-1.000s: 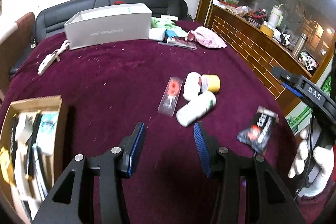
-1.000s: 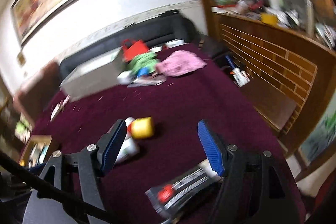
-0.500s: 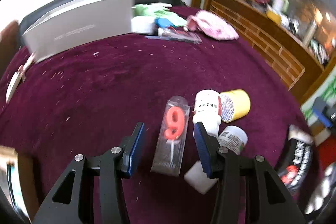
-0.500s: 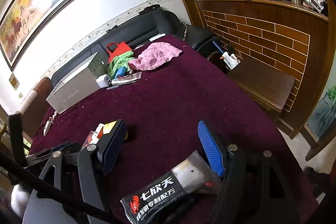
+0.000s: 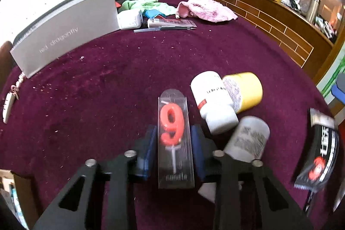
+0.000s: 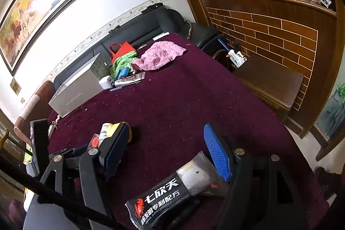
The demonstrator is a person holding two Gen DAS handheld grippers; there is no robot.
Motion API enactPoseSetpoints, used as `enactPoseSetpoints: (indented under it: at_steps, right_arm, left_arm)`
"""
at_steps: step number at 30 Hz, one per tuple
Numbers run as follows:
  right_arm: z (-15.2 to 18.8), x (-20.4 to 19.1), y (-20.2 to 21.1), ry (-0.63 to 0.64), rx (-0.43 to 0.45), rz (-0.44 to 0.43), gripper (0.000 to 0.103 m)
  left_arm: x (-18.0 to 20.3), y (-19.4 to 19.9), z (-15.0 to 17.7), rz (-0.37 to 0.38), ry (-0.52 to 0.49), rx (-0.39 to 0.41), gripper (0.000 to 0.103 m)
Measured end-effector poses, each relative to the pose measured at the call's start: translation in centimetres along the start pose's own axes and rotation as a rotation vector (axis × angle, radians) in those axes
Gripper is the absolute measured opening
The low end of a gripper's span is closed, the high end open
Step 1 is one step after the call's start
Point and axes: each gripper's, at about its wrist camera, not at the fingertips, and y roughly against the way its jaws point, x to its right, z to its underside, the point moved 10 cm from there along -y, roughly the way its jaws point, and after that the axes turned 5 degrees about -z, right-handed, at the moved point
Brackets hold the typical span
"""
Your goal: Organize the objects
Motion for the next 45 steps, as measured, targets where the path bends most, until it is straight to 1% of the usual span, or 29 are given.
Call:
enactPoseSetpoints:
  at_steps: [2,5,9,13,16,18,19,21,22,23,24,25,26,27,28,29,30,31,32,35,38,41,42,45]
  right_arm:
    - [0.1,0.1,-0.1,0.003,-0.002,0.006,0.072]
    - [0.2,0.0,-0.1,0.015,0.003,0.014,0.072]
    - [0.3,-0.2,-0.1,0.025,0.005,0.017,0.072]
    - [0.4,-0.6,-0.1,0.038,0.012,0.014,0.072]
    - [0.4,-0.8,-0.3,0.051,0.012,0.016,0.072]
    - [0.5,-1.0,-0.3,0.067,0.019,0.023,0.072]
    - [0.5,-1.1,-0.2,0.073,0.025,0.026,0.072]
    - [0.5,-1.2,-0.1,0.088,0.037,0.034,0.072]
    - [0.6,-1.3,-0.1,0.097,0.041,0.04,0.072]
    - [0.6,-1.4,-0.1,0.105,0.045,0.047,0.072]
    - [0.6,-1.6,0.0,0.115,0.053,0.051,0.072]
    - [0.5,-1.9,0.3,0.134,0.072,0.06,0.072]
    - [0.4,-2.0,0.5,0.147,0.082,0.073,0.072]
    - [0.3,-2.3,1.0,0.17,0.097,0.106,0.072]
    - [0.3,-2.6,1.5,0.192,0.108,0.135,0.072]
    - [0.4,-2.9,1.8,0.202,0.114,0.145,0.072]
    - [0.5,-3.4,2.4,0.219,0.121,0.154,0.073]
    - [0.7,-3.7,2.6,0.23,0.121,0.159,0.076]
    - [0.9,-4.1,2.9,0.24,0.114,0.159,0.077]
    - [1.4,-4.9,3.1,0.254,0.078,0.145,0.078]
    - [1.5,-5.3,3.0,0.215,0.033,0.107,0.078]
    - [2.1,-6.6,2.2,0.135,-0.053,-0.013,0.078]
    - [2.5,-7.5,1.6,0.1,-0.094,-0.072,0.078]
    - [4.5,-9.4,-0.7,-0.008,-0.219,-0.192,0.078]
  left_arm:
    - [-0.1,1.0,0.9,0.026,0.024,-0.006,0.023]
    - [-0.4,2.4,1.9,0.021,0.022,0.003,0.023]
    - [-1.2,4.7,3.7,0.033,0.057,0.007,0.023]
    - [-2.0,6.3,6.6,-0.009,0.059,-0.008,0.023]
    - [-2.3,5.5,8.2,-0.037,0.071,-0.041,0.023]
    - [-2.3,5.4,8.1,-0.056,0.08,-0.02,0.024]
    - [-2.2,5.3,8.0,-0.072,0.07,-0.01,0.026]
    - [-2.1,5.3,7.8,-0.117,0.05,0.012,0.036]
    - [-2.5,5.2,7.8,-0.148,0.061,0.022,0.049]
    - [-3.0,5.1,7.9,-0.168,0.082,0.025,0.059]
    - [-3.5,5.0,7.9,-0.16,0.109,0.023,0.06]
    - [-3.9,4.8,8.0,-0.119,0.147,0.013,0.06]
    - [-4.2,4.8,8.0,-0.093,0.17,0.015,0.06]
    - [-4.4,4.8,7.9,-0.089,0.174,0.018,0.06]
    - [-4.2,4.8,7.9,-0.106,0.155,0.016,0.057]
    - [-3.7,4.9,7.8,-0.096,0.134,0.026,0.037]
    - [-3.2,5.2,7.9,-0.079,0.123,0.037,0.021]
    - [-2.8,5.5,8.0,-0.046,0.127,0.038,0.022]
    - [-2.6,6.0,8.2,-0.02,0.141,0.047,0.022]
    - [-2.6,8.1,8.6,0.005,0.165,0.09,0.022]
    - [-3.0,10.7,9.1,0.031,0.204,0.13,0.023]
    - [-3.6,13.8,9.7,0.057,0.231,0.181,0.023]
    - [-3.8,14.7,10.0,0.068,0.239,0.191,0.023]
    - [-4.4,16.2,10.5,0.106,0.266,0.209,0.023]
